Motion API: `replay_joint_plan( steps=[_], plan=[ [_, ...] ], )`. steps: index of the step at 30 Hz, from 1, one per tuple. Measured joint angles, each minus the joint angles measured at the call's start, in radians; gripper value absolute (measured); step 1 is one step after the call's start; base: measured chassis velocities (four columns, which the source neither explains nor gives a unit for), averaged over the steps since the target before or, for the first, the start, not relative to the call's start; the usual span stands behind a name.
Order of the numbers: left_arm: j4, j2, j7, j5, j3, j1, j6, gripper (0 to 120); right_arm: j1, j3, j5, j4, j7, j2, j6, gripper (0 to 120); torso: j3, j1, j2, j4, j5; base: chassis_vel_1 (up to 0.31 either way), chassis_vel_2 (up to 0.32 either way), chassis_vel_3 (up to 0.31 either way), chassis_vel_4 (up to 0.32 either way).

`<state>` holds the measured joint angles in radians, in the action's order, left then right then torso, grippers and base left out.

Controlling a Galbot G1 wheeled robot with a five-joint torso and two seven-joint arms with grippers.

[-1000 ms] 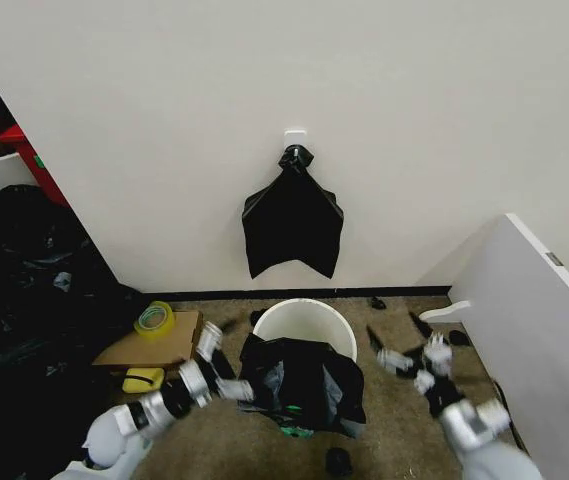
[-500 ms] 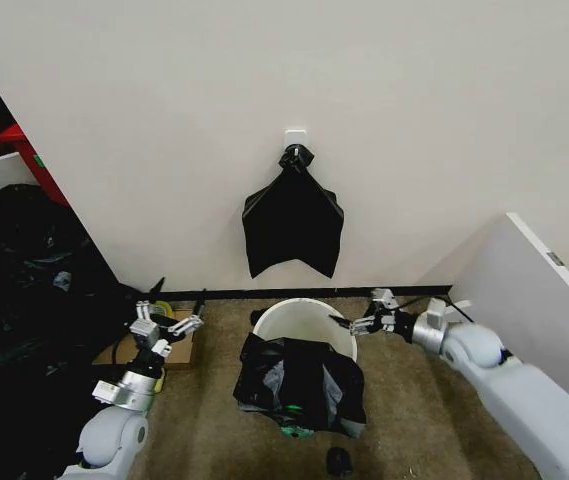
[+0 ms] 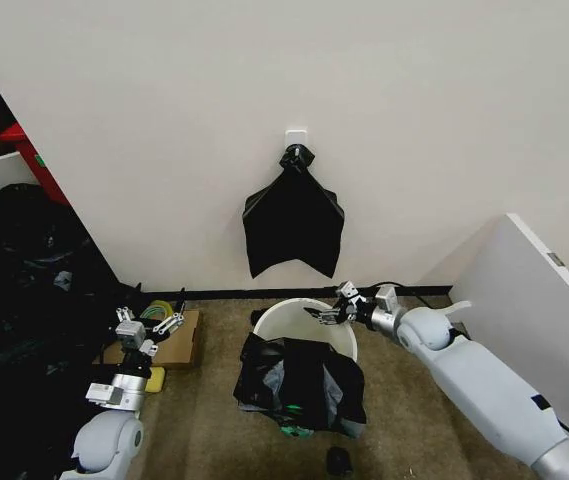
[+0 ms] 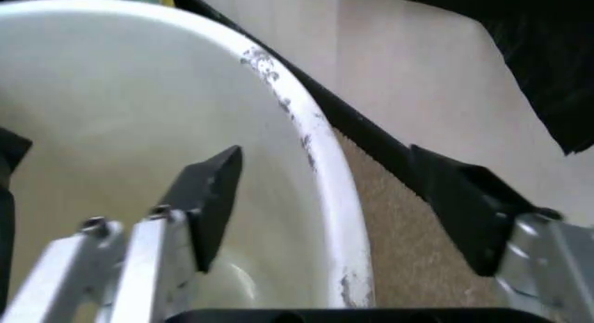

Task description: Place the garbage bag over the trash bin.

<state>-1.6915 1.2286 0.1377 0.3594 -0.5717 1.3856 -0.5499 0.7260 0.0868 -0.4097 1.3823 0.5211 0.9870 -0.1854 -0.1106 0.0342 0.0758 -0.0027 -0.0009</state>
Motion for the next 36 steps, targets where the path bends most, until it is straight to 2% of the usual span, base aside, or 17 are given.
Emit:
replay_joint_plan(
  steps=[1, 6, 9, 10, 13, 14, 17, 18, 19, 21, 22, 25, 26, 27, 28, 31, 36],
  plan=[
    [0.000, 0.000, 0.000, 0.000, 0.000, 0.000, 0.000, 100, 0.000, 0.000, 0.000, 0.000, 0.000, 0.000, 0.000, 67, 0.000, 0.000, 0.000, 0.0000, 0.0000, 0.000, 0.000, 0.000, 0.000],
    [0.000, 0.001, -0.011, -0.008, 0.009, 0.003, -0.001, 100, 0.021, -0.007, -0.003, 0.012, -0.034, -0.003, -0.007, 49, 0.000, 0.000, 0.000, 0.0001, 0.0002, 0.000, 0.000, 0.000, 0.000],
    [0.003, 0.004, -0.022, -0.018, 0.019, 0.004, -0.003, 100, 0.050, 0.001, -0.048, 0.056, -0.143, -0.014, -0.048, 34, 0.000, 0.000, 0.000, 0.0001, 0.0002, 0.000, 0.000, 0.000, 0.000],
    [0.003, 0.004, -0.022, -0.018, 0.019, 0.004, -0.003, 100, 0.050, 0.001, -0.048, 0.056, -0.143, -0.014, -0.048, 34, 0.000, 0.000, 0.000, 0.0001, 0.0002, 0.000, 0.000, 0.000, 0.000],
    [0.005, 0.003, -0.038, -0.021, 0.027, 0.003, -0.004, 100, 0.088, 0.016, -0.120, 0.144, -0.327, -0.035, -0.143, 20, 0.000, 0.000, 0.000, 0.0002, 0.0005, 0.000, 0.000, 0.000, 0.000],
    [0.005, 0.003, -0.038, -0.021, 0.027, 0.003, -0.004, 100, 0.088, 0.016, -0.120, 0.144, -0.327, -0.035, -0.143, 20, 0.000, 0.000, 0.000, 0.0002, 0.0005, 0.000, 0.000, 0.000, 0.000],
    [0.012, -0.002, -0.059, -0.024, 0.031, 0.000, -0.005, 100, 0.145, 0.028, -0.236, 0.260, -0.568, -0.075, -0.219, 7, 0.000, 0.000, 0.000, 0.0005, 0.0009, 0.000, 0.000, 0.000, 0.000],
    [0.012, -0.002, -0.059, -0.024, 0.031, 0.000, -0.005, 100, 0.145, 0.028, -0.236, 0.260, -0.568, -0.075, -0.219, 7, 0.000, 0.000, 0.000, 0.0005, 0.0009, 0.000, 0.000, 0.000, 0.000],
    [0.017, -0.004, -0.079, -0.031, 0.037, -0.003, -0.005, 100, 0.183, 0.033, -0.344, 0.336, -0.741, -0.097, -0.244, 4, 0.000, 0.000, 0.000, 0.0006, 0.0009, 0.000, 0.000, 0.000, 0.000],
    [0.022, -0.005, -0.100, -0.041, 0.044, -0.005, -0.005, 100, 0.238, 0.023, -0.476, 0.422, -0.928, -0.114, -0.252, 4, 0.000, 0.000, 0.000, 0.0004, 0.0001, 0.000, 0.000, 0.000, 0.000],
    [0.024, -0.006, -0.110, -0.045, 0.047, -0.005, -0.005, 100, 0.274, 0.008, -0.537, 0.468, -1.005, -0.118, -0.240, 4, 0.000, 0.000, 0.000, 0.0000, 0.0000, 0.000, 0.000, 0.000, 0.000],
    [0.025, -0.006, -0.114, -0.046, 0.049, -0.006, -0.005, 100, 0.296, -0.002, -0.567, 0.493, -1.042, -0.119, -0.225, 4, 0.000, 0.000, 0.000, -0.0002, 0.0001, 0.000, 0.000, 0.000, 0.000],
    [0.025, -0.006, -0.123, -0.048, 0.054, -0.006, -0.005, 100, 0.362, -0.031, -0.633, 0.550, -1.121, -0.115, -0.167, 2, 0.000, 0.000, 0.000, -0.0006, 0.0002, 0.000, 0.000, 0.000, 0.000],
    [0.024, -0.005, -0.125, -0.048, 0.057, -0.007, -0.005, 100, 0.423, -0.063, -0.680, 0.591, -1.174, -0.100, -0.107, 2, 0.000, 0.000, 0.000, 0.0007, -0.0002, 0.000, 0.000, 0.000, 0.000],
    [0.024, -0.005, -0.125, -0.048, 0.057, -0.007, -0.005, 100, 0.423, -0.063, -0.680, 0.591, -1.174, -0.100, -0.107, 2, 0.000, 0.000, 0.000, 0.0007, -0.0002, 0.000, 0.000, 0.000, 0.000],
    [0.012, -0.010, -0.129, -0.048, 0.065, -0.007, -0.005, 100, 0.597, -0.123, -0.706, 0.658, -1.248, -0.018, 0.040, 2, 0.000, 0.000, 0.000, -0.0003, 0.0005, 0.000, 0.000, 0.000, 0.000],
    [-0.004, -0.012, -0.130, -0.048, 0.074, -0.003, -0.004, 100, 0.672, -0.145, -0.656, 0.663, -1.258, 0.052, 0.127, 2, 0.000, 0.000, 0.000, 0.0002, 0.0000, 0.000, 0.000, 0.000, 0.000]
  ],
)
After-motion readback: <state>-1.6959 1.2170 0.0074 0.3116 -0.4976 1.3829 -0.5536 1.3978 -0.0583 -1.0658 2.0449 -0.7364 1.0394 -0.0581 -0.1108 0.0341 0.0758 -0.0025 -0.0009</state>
